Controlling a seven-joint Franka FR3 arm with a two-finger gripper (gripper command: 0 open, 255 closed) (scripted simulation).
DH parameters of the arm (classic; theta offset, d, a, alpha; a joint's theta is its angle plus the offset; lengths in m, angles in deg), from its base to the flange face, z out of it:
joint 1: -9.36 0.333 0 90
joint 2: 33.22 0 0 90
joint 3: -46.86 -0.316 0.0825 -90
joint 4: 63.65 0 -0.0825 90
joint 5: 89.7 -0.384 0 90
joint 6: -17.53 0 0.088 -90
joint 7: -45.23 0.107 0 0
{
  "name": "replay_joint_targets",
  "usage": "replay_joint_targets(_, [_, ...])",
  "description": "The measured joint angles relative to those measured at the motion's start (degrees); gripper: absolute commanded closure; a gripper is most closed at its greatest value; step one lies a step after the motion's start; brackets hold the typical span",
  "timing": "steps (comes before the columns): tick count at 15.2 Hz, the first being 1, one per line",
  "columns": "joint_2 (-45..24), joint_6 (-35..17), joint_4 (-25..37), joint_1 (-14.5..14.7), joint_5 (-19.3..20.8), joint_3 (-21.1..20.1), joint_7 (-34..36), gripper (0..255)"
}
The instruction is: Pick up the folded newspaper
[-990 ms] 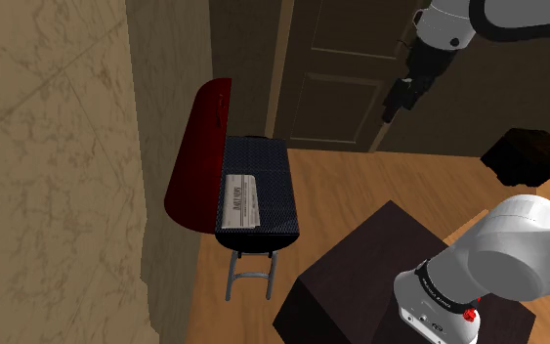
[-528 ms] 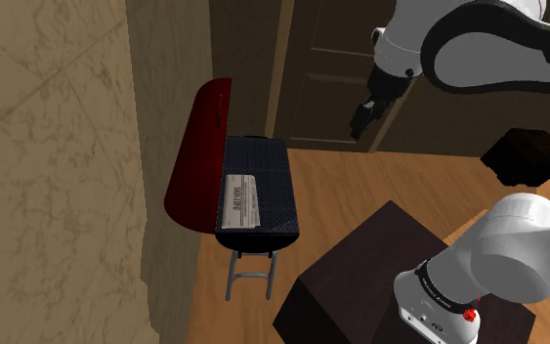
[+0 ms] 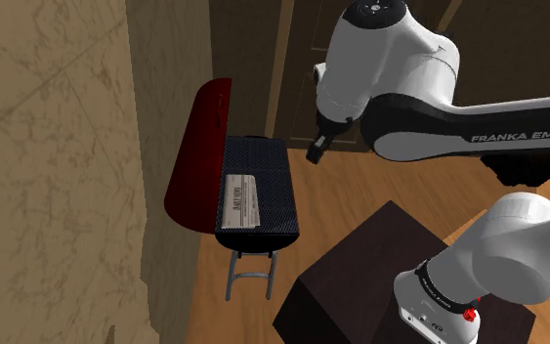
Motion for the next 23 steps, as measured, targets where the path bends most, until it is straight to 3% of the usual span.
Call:
replay_joint_targets(3, [-4.5, -3.3, 0.3, -0.2, 4.5, -4.9, 4.3, 0])
replay_joint_targets(7, [-12.9, -6.4, 2.4, -1.7, 13.4, -11.8, 12.0, 0])
replay_joint_targets(13, [-28.8, -4.7, 7.5, -2.3, 32.5, -19.7, 26.4, 0])
replay_joint_targets(17, [-40.6, 0.6, 12.1, 1.2, 45.4, -20.6, 34.3, 0])
replay_joint_targets(23, [-57.6, 9.4, 20.2, 10.6, 60.6, -17.1, 41.1, 0])
